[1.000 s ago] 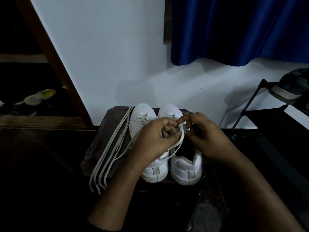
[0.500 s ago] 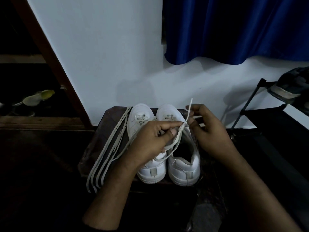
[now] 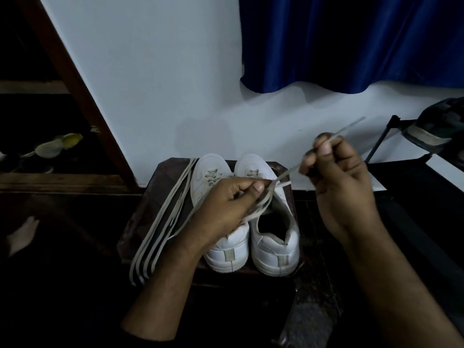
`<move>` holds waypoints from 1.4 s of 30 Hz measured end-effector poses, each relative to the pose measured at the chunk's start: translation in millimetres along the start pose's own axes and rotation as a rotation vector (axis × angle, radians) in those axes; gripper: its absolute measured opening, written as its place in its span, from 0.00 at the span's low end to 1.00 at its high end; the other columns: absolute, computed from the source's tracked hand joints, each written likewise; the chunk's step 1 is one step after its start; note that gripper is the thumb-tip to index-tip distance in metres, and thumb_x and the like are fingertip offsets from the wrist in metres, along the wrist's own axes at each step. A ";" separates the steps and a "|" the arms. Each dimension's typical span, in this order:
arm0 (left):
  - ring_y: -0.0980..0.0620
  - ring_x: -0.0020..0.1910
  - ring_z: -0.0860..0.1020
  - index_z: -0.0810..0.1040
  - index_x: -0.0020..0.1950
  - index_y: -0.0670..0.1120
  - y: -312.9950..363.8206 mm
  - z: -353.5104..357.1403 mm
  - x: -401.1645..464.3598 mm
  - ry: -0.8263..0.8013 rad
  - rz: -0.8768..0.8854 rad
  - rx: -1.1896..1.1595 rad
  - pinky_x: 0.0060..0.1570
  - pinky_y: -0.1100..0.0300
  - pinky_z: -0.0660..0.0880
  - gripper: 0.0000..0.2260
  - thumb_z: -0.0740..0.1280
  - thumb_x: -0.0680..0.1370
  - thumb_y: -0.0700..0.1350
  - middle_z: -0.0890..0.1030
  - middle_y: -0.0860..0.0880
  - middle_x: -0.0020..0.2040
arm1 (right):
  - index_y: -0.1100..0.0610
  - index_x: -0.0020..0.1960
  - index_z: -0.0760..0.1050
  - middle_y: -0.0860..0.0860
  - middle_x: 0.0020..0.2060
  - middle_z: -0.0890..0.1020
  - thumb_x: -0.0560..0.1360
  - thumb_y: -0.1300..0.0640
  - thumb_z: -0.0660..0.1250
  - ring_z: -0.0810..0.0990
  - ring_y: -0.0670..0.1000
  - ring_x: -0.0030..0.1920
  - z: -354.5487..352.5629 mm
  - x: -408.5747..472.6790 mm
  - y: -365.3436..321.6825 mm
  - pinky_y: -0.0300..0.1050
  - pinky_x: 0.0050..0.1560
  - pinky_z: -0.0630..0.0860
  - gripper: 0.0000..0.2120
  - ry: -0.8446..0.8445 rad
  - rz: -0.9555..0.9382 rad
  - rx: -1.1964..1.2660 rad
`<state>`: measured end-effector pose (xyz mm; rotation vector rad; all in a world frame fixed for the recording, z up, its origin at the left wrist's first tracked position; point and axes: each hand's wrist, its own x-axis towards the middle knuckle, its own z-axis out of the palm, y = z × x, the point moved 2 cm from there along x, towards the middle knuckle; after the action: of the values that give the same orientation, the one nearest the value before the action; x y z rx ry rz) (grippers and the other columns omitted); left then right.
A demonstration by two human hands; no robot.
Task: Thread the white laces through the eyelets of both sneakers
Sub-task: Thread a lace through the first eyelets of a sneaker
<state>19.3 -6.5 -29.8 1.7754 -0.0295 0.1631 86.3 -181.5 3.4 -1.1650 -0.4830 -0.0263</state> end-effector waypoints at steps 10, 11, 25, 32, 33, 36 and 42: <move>0.52 0.56 0.81 0.85 0.60 0.52 -8.8 -4.6 4.0 0.034 0.076 0.120 0.61 0.47 0.79 0.09 0.69 0.82 0.44 0.83 0.51 0.56 | 0.40 0.38 0.74 0.44 0.35 0.72 0.75 0.35 0.62 0.73 0.40 0.37 -18.7 0.9 20.6 0.35 0.37 0.66 0.12 -0.386 -0.086 -1.184; 0.51 0.55 0.81 0.85 0.60 0.53 -9.8 -5.0 4.2 0.035 0.100 0.163 0.60 0.47 0.79 0.10 0.70 0.81 0.43 0.83 0.51 0.54 | 0.41 0.39 0.74 0.43 0.36 0.71 0.73 0.33 0.61 0.73 0.39 0.38 -21.4 1.5 20.2 0.38 0.37 0.67 0.14 -0.421 -0.073 -1.217; 0.58 0.51 0.76 0.86 0.54 0.56 5.9 -4.1 2.8 0.129 0.409 0.769 0.40 0.52 0.78 0.07 0.75 0.77 0.48 0.80 0.58 0.48 | 0.58 0.49 0.74 0.50 0.33 0.73 0.83 0.53 0.60 0.70 0.49 0.33 5.1 -3.7 2.2 0.44 0.38 0.73 0.10 -0.134 0.044 -0.311; 0.55 0.50 0.76 0.84 0.47 0.52 8.7 -1.8 13.1 0.219 0.465 0.810 0.38 0.52 0.77 0.02 0.74 0.76 0.48 0.81 0.57 0.45 | 0.47 0.42 0.77 0.42 0.37 0.72 0.77 0.53 0.72 0.72 0.43 0.38 -15.1 1.3 17.3 0.37 0.39 0.67 0.06 -0.518 -0.153 -1.216; 0.54 0.51 0.75 0.83 0.46 0.52 6.5 -2.4 14.1 0.207 0.446 0.784 0.41 0.51 0.77 0.02 0.73 0.75 0.47 0.81 0.57 0.46 | 0.44 0.38 0.72 0.41 0.34 0.72 0.77 0.53 0.72 0.72 0.42 0.36 -18.1 1.6 19.5 0.39 0.38 0.65 0.12 -0.510 -0.136 -1.234; 0.53 0.52 0.74 0.79 0.44 0.50 1.4 -4.3 16.9 0.145 0.374 0.649 0.51 0.50 0.75 0.03 0.69 0.72 0.48 0.78 0.56 0.47 | 0.47 0.36 0.71 0.44 0.30 0.74 0.78 0.50 0.69 0.74 0.47 0.36 -24.8 4.2 17.7 0.43 0.36 0.66 0.13 -0.352 -0.140 -1.247; 0.55 0.53 0.76 0.76 0.47 0.49 2.1 -1.6 14.6 -0.007 0.360 0.514 0.53 0.57 0.73 0.03 0.68 0.75 0.43 0.75 0.56 0.49 | 0.61 0.44 0.79 0.65 0.33 0.76 0.81 0.50 0.66 0.74 0.53 0.34 -4.8 -0.2 29.5 0.49 0.36 0.70 0.15 0.028 0.173 -0.435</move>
<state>33.5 -4.5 -25.6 2.2727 -0.3395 0.4566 95.6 -173.7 -23.9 -1.6283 -0.3580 0.0024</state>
